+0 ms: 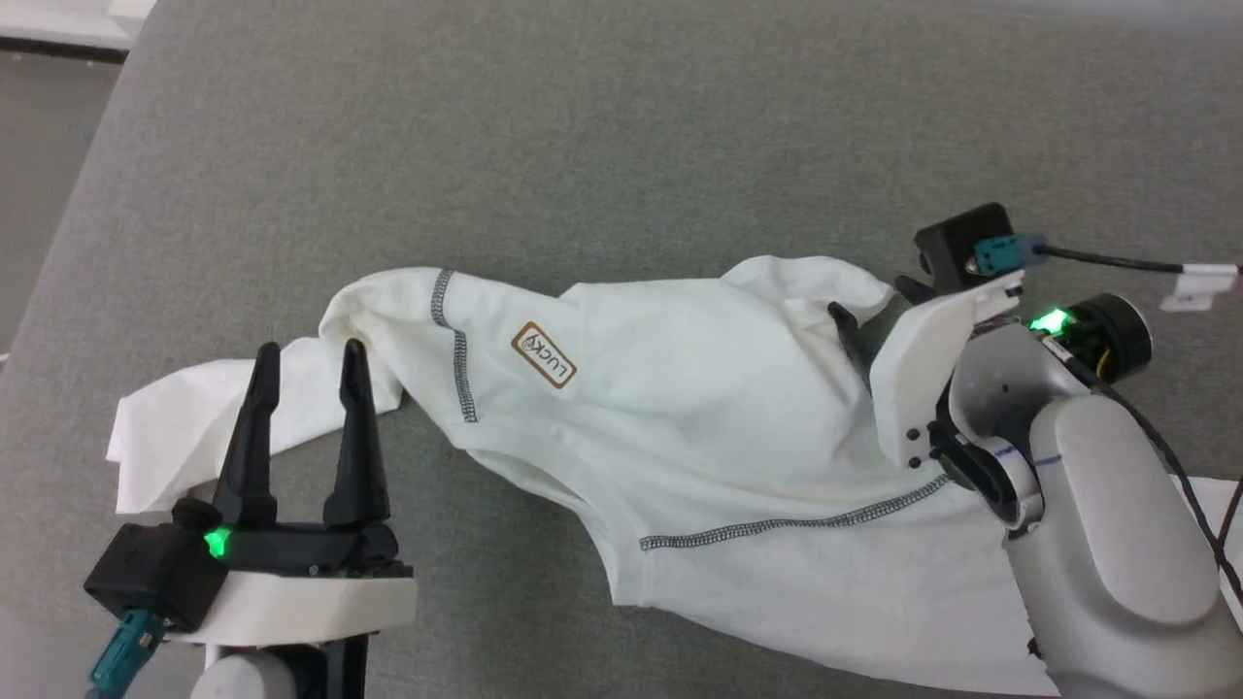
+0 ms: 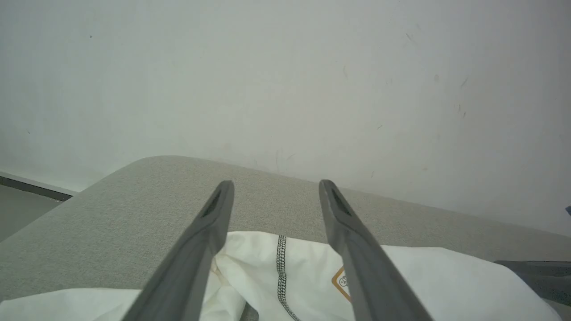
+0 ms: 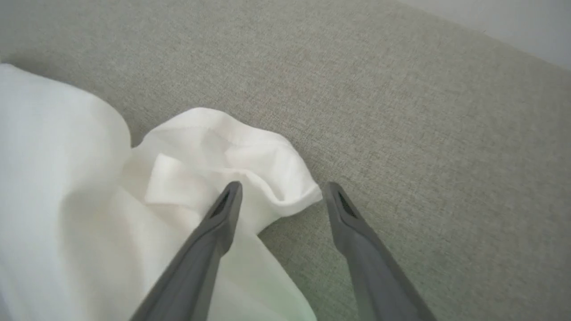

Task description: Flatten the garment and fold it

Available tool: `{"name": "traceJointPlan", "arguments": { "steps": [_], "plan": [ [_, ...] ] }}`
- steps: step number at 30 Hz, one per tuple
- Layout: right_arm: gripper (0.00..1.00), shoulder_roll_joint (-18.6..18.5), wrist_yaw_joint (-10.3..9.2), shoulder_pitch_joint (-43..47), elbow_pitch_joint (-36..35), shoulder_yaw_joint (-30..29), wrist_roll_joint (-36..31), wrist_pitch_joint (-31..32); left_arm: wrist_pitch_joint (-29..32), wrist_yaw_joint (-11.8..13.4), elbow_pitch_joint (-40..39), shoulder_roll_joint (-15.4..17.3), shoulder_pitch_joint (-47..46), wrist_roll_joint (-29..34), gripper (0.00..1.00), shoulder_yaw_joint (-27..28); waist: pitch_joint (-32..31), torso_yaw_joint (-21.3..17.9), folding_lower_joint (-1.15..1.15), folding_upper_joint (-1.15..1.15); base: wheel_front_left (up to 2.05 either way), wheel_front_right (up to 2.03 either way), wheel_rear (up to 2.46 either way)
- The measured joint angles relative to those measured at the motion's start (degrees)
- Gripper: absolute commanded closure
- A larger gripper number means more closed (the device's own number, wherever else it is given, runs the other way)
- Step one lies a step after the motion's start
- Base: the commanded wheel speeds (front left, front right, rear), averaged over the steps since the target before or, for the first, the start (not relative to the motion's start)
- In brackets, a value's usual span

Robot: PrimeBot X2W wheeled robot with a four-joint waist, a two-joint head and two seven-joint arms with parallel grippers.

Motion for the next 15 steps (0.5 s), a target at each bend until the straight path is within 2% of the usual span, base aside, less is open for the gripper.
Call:
{"name": "traceJointPlan", "arguments": {
  "steps": [4,5,6,10,15],
  "plan": [
    [0.00,-0.94,0.00,-2.16,4.80,1.69,-0.71,1.42,0.00,0.00,0.32,-0.04,-0.98,0.01,0.00,-1.04,1.31,1.17,0.00,0.00,0.00,0.00,0.00],
    [0.53,-0.81,0.00,-2.25,5.72,1.66,-0.45,1.66,0.00,0.00,0.42,-0.07,-1.19,0.01,0.00,-1.26,1.54,1.48,0.00,0.00,0.00,0.00,0.00],
    [0.98,-0.75,0.00,-2.54,6.19,1.56,-0.13,2.03,0.00,0.00,0.52,-0.08,-1.30,0.00,0.00,-1.46,1.73,1.79,0.00,0.00,0.00,0.00,0.00],
    [1.00,-0.64,0.01,-3.76,6.80,1.55,0.16,2.89,0.00,0.12,1.01,-0.10,-1.31,-0.04,0.00,-1.83,1.81,2.77,0.00,0.00,0.00,0.00,0.00],
    [1.00,-2.91,0.01,-5.75,6.59,1.66,0.02,1.70,0.00,0.64,1.36,-0.11,-1.24,-0.56,0.00,-2.71,0.66,3.50,-0.01,0.00,0.00,0.00,0.00]
  ]
}}
